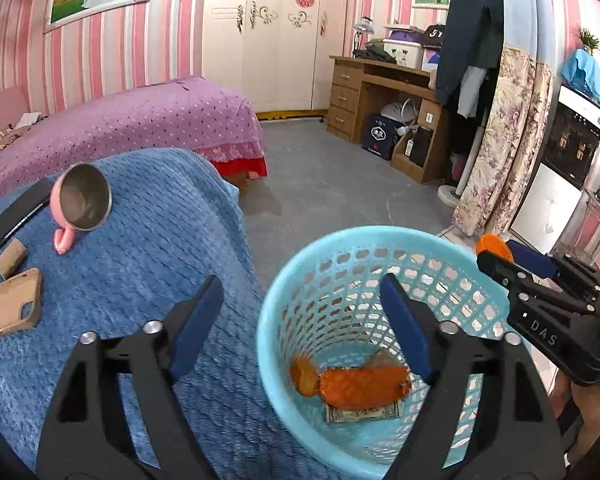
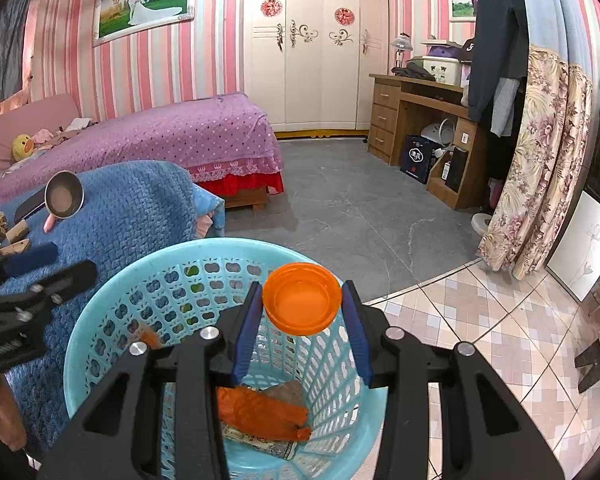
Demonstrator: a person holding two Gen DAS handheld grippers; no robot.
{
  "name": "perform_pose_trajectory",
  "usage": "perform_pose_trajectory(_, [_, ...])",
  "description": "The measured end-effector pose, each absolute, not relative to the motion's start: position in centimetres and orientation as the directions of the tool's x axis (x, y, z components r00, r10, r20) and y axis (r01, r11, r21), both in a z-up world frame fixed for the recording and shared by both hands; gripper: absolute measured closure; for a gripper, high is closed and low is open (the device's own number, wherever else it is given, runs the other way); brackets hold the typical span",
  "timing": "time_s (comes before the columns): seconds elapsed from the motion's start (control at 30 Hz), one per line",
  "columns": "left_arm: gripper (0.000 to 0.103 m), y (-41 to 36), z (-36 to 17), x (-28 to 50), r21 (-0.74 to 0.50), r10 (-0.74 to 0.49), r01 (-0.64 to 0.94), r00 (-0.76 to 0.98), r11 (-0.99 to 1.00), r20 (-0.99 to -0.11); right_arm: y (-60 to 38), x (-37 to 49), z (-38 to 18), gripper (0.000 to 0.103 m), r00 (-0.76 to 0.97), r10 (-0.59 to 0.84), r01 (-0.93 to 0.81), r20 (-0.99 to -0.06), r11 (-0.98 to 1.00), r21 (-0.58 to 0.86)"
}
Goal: Collect trash
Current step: 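Open the left tool to drop the peel while the right tool releases the cap, then move both open tools back over the bed toward the white soap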
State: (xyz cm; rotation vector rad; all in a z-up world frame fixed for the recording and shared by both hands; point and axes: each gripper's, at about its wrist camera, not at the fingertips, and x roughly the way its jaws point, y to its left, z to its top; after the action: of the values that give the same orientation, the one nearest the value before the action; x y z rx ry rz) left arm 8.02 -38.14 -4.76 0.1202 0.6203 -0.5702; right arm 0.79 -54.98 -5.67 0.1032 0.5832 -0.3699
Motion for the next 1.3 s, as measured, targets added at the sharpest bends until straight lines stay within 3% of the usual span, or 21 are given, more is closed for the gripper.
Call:
perform_pose_trajectory(0.17, [0.012,-36.0,-4.6,8.5,-0.015,-0.417,0.498,0.709,0.867,-0.569,-55.2,1.2,-6.0,0.063,0.773,-0.298,0.357,-0.560,0.934,-0.005])
perform_pose_trajectory(0.6, [0.008,-31.1,-4.4,9.2,-0.004,-0.343,0.415,0.748,0.910,-0.569,-53.6,2.9,-6.3,0.062,0.771,-0.272,0.310,-0.576,0.950,-0.034])
perform_pose_trajectory(0.63, [0.007,-30.8,-4.3,9.1,-0.004,-0.343,0.414,0.750,0.910,-0.566,-53.4,3.1,-6.3,0.060,0.770,-0.270,0.306,-0.578,0.951,-0.037])
perform_pose_trajectory(0.7, [0.007,-30.0,-4.2,9.1,0.003,-0.336,0.408,0.756,0.913,-0.562,-52.6,3.5,-6.4,0.037,0.764,-0.276,0.299,-0.583,0.952,-0.059])
perform_pose_trajectory(0.87, [0.006,-27.6,-3.6,9.3,0.010,-0.308,0.377,0.773,0.926,-0.555,-51.5,3.8,-5.9,0.022,0.759,-0.307,0.310,-0.575,0.946,-0.096])
perform_pose_trajectory(1.1, [0.006,-23.3,-2.2,9.7,0.005,-0.280,0.334,0.796,0.942,-0.537,-49.6,3.9,-4.3,0.009,0.764,-0.356,0.343,-0.538,0.930,-0.129])
perform_pose_trajectory(1.3, [0.006,-18.7,-1.1,10.2,0.020,-0.233,0.286,0.818,0.958,-0.525,-46.6,5.4,-3.8,0.005,0.763,-0.355,0.338,-0.541,0.931,-0.136])
